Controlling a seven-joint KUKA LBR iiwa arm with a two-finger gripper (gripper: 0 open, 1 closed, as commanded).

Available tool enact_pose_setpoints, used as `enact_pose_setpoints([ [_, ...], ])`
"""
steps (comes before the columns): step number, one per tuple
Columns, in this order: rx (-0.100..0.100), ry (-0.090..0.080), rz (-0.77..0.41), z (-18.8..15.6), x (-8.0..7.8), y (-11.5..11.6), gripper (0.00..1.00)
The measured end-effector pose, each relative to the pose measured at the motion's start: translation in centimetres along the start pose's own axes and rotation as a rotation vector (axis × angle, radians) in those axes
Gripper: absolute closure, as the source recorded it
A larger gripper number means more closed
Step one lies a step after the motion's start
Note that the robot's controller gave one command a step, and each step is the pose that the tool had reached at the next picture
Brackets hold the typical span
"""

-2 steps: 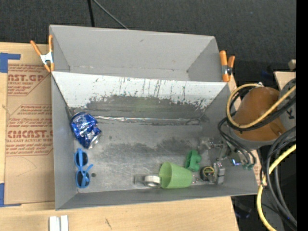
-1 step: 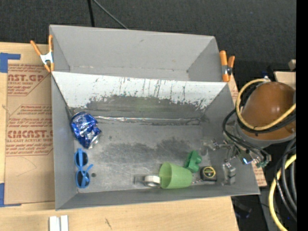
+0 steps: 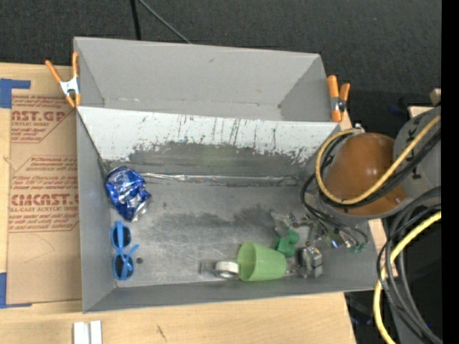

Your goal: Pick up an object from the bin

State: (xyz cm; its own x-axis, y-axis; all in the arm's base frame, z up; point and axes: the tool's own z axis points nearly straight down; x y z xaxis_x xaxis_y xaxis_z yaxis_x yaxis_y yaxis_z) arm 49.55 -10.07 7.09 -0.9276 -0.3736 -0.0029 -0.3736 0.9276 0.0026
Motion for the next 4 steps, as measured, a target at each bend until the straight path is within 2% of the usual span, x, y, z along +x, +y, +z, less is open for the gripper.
enact_pose_setpoints([
  [1, 0.003, -0.006, 0.002, -0.4, -0.1, -0.2, 1.0],
  [2, 0.007, -0.008, 0.004, -17.8, -4.8, 4.2, 1.0],
  [3, 0.002, 0.0, 0.006, -17.3, -4.5, 4.2, 0.0],
  [4, 0.0, 0.01, 0.162, -2.2, -2.0, 4.1, 0.0],
])
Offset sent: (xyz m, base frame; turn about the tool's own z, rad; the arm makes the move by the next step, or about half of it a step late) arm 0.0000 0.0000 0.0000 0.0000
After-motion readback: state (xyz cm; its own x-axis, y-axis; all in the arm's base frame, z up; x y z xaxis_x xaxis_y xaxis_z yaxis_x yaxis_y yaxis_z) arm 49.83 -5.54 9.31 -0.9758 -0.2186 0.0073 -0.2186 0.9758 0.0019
